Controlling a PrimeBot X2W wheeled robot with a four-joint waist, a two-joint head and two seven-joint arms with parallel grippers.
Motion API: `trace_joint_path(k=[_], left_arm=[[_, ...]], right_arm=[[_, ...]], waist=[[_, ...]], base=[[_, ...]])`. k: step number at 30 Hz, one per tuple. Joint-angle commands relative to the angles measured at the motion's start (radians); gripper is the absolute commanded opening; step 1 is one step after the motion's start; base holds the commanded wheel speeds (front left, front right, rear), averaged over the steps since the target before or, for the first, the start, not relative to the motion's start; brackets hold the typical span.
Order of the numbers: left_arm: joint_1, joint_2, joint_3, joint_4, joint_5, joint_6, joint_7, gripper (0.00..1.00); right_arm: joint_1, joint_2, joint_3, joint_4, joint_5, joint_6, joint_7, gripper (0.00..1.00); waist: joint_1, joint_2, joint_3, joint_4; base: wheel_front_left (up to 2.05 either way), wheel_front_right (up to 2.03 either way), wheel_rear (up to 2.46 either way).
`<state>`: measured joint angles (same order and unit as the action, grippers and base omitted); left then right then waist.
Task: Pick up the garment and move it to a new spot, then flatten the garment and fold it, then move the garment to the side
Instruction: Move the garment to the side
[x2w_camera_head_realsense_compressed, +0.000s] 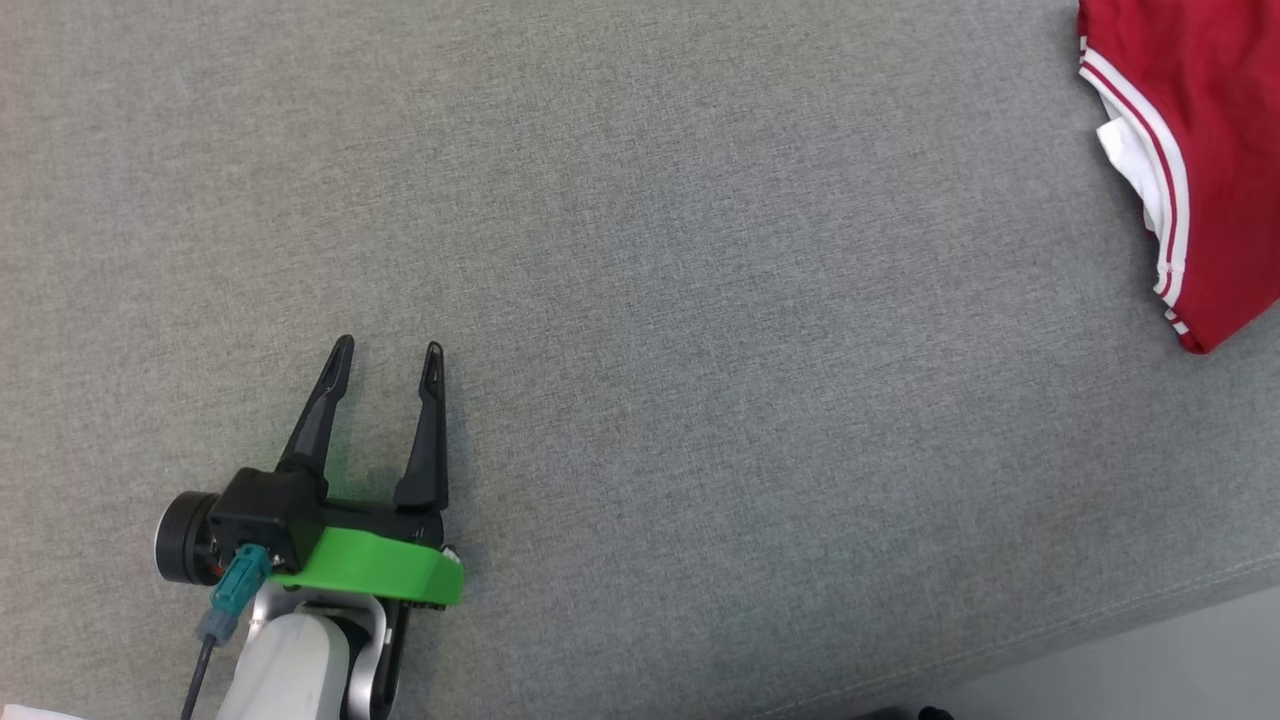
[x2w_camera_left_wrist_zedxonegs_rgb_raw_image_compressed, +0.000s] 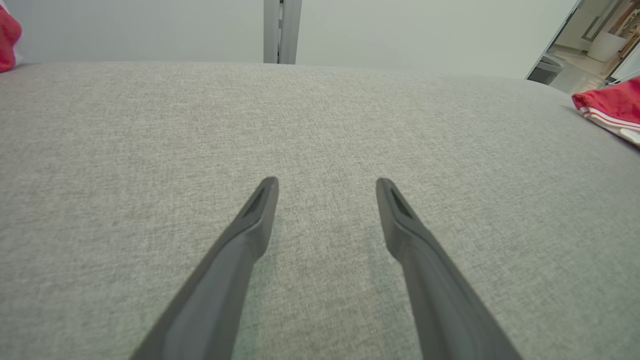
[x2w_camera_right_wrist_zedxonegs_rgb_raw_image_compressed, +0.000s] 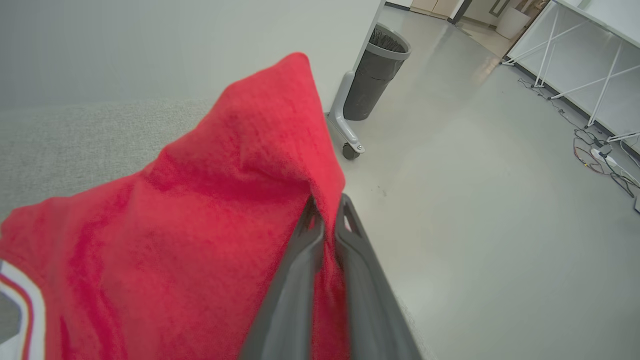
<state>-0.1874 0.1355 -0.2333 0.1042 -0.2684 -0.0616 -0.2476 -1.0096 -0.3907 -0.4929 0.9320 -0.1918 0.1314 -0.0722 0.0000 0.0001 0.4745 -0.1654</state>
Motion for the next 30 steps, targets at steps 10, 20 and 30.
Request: trace_joint_path(k=[10, 20, 30], left_arm=[[-0.022, 0.009, -0.006, 0.012, -0.012, 0.01, 0.001, 1.0], [-0.046, 0.001, 0.022, 0.045, -0.038, 0.005, -0.011, 1.0], [-0.021, -0.011, 0.115, 0.083, -0.065, 0.012, -0.018, 1.0]], right_arm=[[0.011, 0.087, -0.084, -0.005, -0.132, -0.002, -0.099, 1.0], [-0.006, 0.177, 0.071, -0.008, -0.115, -0.002, -0.18, 1.0], [0.095, 0.273, 0.279, -0.083, -0.003, -0.002, -0.193, 1.0]], waist=[[0.0, -0.0001, -0.018, -0.009], [0.0, -0.0001, -0.096, 0.002], [0.0, -0.0001, -0.225, 0.042]], base=[[0.0, 0.0, 0.0], [0.0, 0.0, 0.0], [0.0, 0.0, 0.0]])
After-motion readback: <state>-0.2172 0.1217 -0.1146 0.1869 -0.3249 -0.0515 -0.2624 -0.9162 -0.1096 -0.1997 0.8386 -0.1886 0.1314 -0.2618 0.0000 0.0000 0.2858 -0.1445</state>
